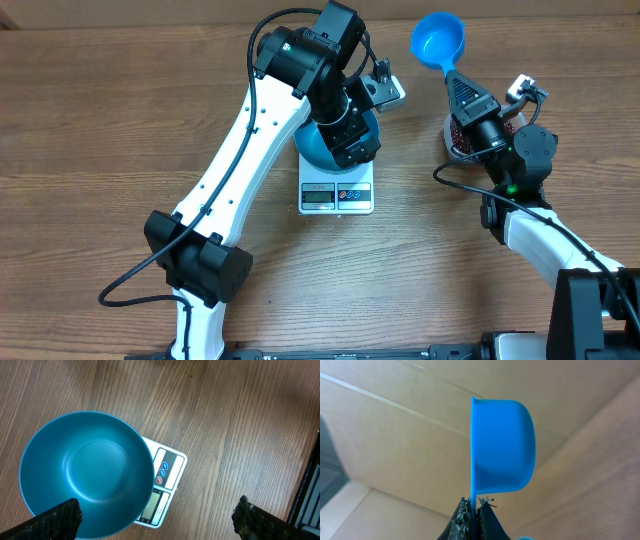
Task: Scoop item into bowl and weigh 150g on scale
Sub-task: 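Move the blue scoop with the right gripper over the red bean tub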
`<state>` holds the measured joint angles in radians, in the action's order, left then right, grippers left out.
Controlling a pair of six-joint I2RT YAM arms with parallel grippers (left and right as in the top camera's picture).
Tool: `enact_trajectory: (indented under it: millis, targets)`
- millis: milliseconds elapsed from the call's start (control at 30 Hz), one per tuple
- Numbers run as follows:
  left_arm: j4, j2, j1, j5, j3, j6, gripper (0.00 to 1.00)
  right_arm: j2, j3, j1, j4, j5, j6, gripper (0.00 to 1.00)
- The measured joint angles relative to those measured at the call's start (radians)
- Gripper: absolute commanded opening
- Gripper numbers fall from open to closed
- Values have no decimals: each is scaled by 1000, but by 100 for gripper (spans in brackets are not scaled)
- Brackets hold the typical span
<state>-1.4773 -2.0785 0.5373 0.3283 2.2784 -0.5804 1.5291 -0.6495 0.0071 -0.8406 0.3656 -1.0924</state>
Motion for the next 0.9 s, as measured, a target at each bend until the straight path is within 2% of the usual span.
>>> enact_trajectory:
  millis: [200,300,400,633,900]
  targets:
    - [0,0,0,0,0,0,99,0,0,-12,91,39,47,4]
    - [0,0,0,0,0,0,100,-1,0,-60,106,90,69,4]
    - [0,0,0,0,0,0,99,-21,0,-137,208,148,94,4]
    - [0,0,0,0,0,0,100,-240,0,-287,626,186,202,4]
    - [0,0,0,0,0,0,100,-512,-115,-307,1181,63,377,4]
